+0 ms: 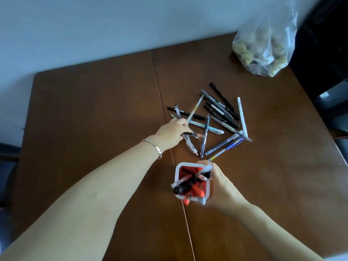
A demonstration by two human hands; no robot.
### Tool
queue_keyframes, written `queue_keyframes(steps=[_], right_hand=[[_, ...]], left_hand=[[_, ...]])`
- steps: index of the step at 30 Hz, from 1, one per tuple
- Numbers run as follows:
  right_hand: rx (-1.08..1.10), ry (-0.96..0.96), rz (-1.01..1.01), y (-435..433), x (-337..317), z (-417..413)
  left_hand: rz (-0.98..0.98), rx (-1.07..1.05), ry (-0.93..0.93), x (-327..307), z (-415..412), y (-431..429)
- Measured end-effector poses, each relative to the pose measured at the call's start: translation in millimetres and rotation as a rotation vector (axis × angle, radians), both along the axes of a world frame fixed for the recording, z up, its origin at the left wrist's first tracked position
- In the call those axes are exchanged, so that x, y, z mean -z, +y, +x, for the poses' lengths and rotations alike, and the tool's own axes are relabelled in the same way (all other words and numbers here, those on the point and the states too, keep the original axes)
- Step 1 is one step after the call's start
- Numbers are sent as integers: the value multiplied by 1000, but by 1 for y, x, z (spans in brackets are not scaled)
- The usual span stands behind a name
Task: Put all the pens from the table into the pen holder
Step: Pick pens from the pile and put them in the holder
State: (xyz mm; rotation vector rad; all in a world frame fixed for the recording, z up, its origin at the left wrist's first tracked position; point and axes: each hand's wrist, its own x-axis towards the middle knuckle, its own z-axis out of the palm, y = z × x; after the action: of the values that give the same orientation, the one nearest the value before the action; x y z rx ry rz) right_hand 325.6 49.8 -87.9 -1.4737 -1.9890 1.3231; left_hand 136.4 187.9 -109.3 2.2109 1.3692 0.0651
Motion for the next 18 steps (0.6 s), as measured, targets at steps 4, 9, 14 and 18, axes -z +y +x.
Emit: queue_keyframes(steps=[4,9,14,18], right_hand=[[-5,20,-12,0,-1,1],[5,28,-16,0,-6,-1],[-13,35,-24,1,-1,-1],[-20,39,-34,1,-4,0]], left_hand=[[125,2,72,-1,-7,-9],[199,-426,-332,-45,-12,-53],[115,-747,-828,-108,-10,-114],[-16,-781,-1123,-118,6,-146]])
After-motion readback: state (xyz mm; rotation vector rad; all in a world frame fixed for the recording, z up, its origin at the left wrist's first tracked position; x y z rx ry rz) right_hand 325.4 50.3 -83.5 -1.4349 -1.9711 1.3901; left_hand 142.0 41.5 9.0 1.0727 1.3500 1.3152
